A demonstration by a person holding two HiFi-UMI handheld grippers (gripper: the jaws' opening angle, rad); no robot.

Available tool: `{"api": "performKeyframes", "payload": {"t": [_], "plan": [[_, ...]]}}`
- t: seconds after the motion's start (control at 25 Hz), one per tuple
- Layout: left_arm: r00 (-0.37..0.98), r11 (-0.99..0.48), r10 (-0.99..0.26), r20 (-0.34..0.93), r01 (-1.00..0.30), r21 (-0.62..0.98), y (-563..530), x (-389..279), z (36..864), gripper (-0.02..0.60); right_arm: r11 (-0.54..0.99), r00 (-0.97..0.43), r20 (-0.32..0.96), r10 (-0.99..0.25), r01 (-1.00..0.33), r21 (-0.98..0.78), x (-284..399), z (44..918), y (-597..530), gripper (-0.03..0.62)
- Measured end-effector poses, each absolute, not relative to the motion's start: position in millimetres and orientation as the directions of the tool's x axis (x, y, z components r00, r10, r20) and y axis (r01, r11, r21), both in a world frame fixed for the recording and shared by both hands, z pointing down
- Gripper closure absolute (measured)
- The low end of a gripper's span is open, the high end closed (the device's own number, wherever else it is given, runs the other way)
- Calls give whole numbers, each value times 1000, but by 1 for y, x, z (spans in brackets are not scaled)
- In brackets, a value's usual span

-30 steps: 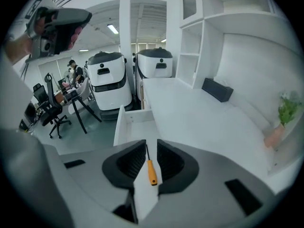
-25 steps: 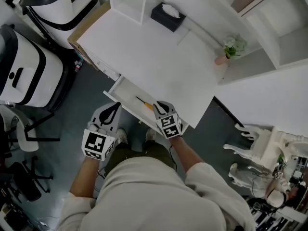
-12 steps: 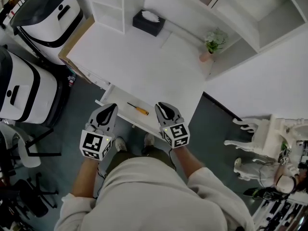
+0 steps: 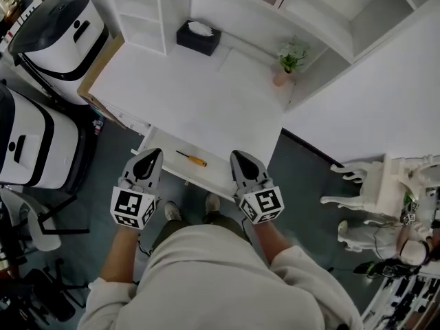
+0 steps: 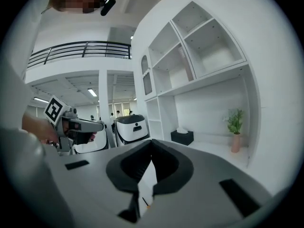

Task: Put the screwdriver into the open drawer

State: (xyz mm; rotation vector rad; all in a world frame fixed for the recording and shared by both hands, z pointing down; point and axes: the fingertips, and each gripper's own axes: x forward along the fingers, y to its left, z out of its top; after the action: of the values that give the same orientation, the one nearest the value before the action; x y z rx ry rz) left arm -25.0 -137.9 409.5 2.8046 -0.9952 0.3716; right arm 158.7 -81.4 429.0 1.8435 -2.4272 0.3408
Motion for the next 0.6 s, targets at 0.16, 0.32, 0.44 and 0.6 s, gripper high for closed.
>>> {"api": "performKeyframes", "payload": {"t": [0.16,0.32,0.44,0.6], "plan": [[752,-772,-601,272,-634,47,-135,-24,407,577,257,-274,166,-947,-959,-118,158,418,-76,589],[752,-772,-602,269,-634,45,-133,-24,405,577,262,-278,149,-949,-958,-117,155,411,-73,589],[750,-771,-604,268,-636,43,-133,-26,404,577,266,-281,138,-950,-957,-116,152,407,-73,589],[753,-773,-604,262,-633,40,-130,-27,401,577,264,-277,130,-952,-958,-112,151,404,-71,589]]}}
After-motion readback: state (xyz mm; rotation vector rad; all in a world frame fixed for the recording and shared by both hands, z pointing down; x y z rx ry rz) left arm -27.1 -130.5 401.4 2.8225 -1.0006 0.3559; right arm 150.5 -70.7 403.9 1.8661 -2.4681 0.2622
